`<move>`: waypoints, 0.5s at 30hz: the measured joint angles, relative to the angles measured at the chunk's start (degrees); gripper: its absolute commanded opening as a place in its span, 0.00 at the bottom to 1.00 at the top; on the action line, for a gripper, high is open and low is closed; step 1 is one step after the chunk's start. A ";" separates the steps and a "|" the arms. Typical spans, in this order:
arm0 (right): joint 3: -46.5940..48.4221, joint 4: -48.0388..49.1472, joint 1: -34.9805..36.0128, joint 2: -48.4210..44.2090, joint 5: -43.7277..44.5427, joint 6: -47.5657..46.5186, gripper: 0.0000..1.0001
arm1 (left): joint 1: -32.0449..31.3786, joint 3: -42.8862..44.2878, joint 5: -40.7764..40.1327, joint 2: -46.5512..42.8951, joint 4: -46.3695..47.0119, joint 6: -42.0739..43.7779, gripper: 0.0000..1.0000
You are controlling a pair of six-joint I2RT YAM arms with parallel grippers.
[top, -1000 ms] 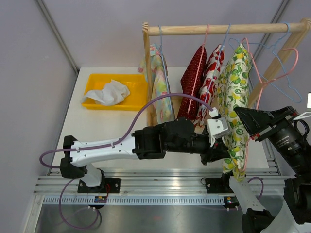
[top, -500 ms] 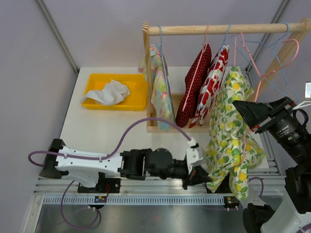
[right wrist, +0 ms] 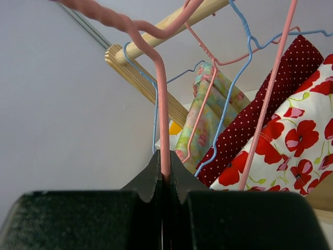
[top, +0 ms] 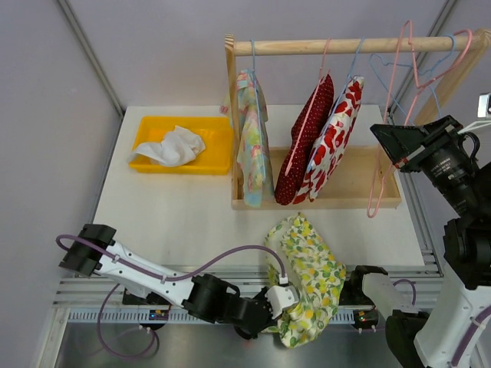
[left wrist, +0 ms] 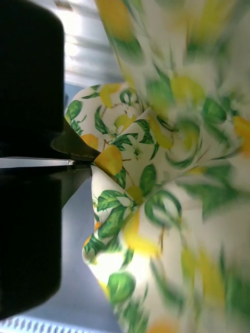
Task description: Remove the skirt from the hanger
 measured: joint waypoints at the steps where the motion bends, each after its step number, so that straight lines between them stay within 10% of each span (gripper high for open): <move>1: -0.92 0.72 -0.02 0.20 -0.02 -0.04 0.00 | 0.15 0.22 -1.18 0.00 -1.14 -0.39 0.00; 15: -5.33 -1.51 -0.02 -4.39 0.13 -1.92 0.00 | 12.26 5.68 -7.80 -3.37 -13.44 2.89 0.00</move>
